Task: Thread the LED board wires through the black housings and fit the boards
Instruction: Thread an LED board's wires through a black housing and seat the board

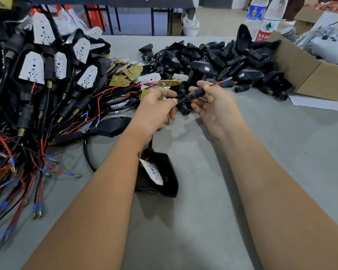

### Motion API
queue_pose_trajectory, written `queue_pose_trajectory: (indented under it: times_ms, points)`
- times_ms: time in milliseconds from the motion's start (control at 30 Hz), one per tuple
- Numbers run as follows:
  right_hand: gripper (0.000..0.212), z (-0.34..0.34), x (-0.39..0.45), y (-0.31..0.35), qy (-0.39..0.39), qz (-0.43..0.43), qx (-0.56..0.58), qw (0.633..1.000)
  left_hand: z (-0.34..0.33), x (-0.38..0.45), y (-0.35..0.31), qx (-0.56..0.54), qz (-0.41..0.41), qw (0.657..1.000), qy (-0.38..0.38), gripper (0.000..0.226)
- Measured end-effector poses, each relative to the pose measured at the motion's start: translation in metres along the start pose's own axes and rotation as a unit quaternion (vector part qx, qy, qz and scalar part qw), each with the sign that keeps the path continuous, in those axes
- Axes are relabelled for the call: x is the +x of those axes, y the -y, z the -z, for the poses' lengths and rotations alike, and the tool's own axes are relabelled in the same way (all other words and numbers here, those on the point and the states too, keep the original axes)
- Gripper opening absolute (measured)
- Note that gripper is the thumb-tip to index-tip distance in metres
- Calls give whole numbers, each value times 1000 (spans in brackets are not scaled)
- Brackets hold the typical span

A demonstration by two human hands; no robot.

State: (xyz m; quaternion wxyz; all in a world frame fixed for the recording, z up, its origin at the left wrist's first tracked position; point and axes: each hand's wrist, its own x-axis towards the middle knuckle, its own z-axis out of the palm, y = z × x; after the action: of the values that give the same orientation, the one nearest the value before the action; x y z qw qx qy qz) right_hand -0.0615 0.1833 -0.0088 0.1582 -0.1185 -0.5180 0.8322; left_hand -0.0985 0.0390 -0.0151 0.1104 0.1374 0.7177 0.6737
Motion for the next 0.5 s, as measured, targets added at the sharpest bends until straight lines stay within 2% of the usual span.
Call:
queue_pose_trajectory:
  times_ms: [67, 167, 267, 367, 500]
  points:
    - [23, 0, -1, 2, 15, -8, 6, 1000, 0, 0, 0, 3, -2, 1000, -4, 11]
    - [17, -1, -1, 0, 11, 10, -13, 1000, 0, 0, 0, 4, -4, 1000, -5, 8]
    - [11, -3, -1, -3, -18, 39, -47, 998, -2, -2, 0, -7, 0, 1000, 7, 15]
    - [9, -3, -3, -3, -6, 41, -39, 998, 0, -1, -1, -37, 10, 999, 7, 18]
    - [7, -1, -4, -2, 0, 43, -25, 999, 1, 0, 3, 3, -16, 1000, 0, 11]
